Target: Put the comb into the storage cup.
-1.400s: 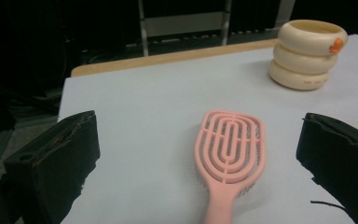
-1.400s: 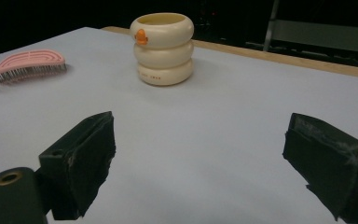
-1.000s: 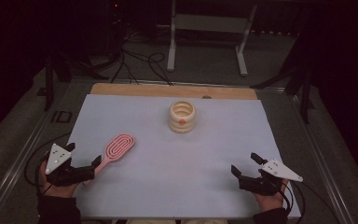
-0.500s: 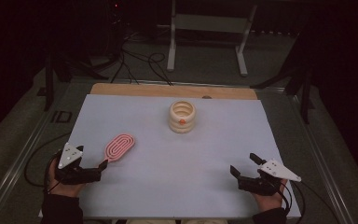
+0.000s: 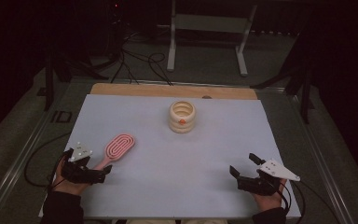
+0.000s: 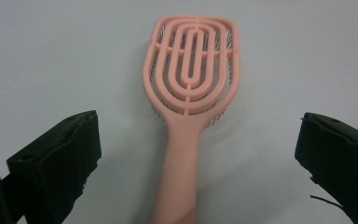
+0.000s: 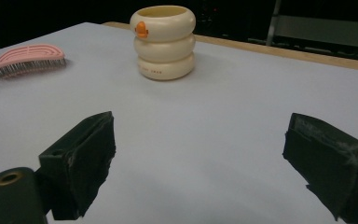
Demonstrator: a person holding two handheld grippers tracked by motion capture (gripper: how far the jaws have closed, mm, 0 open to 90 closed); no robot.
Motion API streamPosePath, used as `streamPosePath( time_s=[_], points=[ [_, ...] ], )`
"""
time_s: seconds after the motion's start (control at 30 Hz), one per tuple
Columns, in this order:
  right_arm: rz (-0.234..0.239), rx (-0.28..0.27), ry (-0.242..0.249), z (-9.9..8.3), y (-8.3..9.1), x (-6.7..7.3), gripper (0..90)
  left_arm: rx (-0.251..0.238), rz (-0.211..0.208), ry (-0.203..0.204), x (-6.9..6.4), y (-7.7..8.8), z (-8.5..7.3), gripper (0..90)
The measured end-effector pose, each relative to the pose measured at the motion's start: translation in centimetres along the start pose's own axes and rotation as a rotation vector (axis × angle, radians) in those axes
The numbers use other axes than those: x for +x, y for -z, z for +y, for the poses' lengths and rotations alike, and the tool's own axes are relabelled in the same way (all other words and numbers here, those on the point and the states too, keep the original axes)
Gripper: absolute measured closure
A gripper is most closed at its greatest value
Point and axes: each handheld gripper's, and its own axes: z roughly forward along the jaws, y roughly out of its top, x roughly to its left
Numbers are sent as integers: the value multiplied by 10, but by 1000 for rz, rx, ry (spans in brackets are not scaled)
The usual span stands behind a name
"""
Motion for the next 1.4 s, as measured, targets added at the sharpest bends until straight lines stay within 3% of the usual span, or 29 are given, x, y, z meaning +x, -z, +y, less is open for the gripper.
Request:
streamPosePath(
  time_s=[0.23, 0.37, 0.53, 0.57, 0.73, 1.07, 1.4],
  points=[
    [-3, 6, 2, -1, -1, 1, 89, 21, 15, -1, 2, 0, 5, 18],
    [1, 3, 10, 0, -3, 2, 89, 77, 44, -24, 6, -3, 11, 22],
    [-1, 6, 10, 0, -3, 2, 89, 96, 28, -15, 9, -4, 16, 24],
    [-2, 6, 11, 0, -3, 2, 89, 131, 40, -33, 8, -6, 19, 24],
    [-2, 5, 15, 1, -3, 3, 89, 192, 53, -63, 11, -11, 25, 23],
    [-4, 8, 9, 1, -3, 4, 89, 258, 58, -41, 19, -17, 29, 5],
    [0, 7, 9, 1, -4, 4, 89, 324, 53, -62, 20, -24, 33, 4]
  ],
)
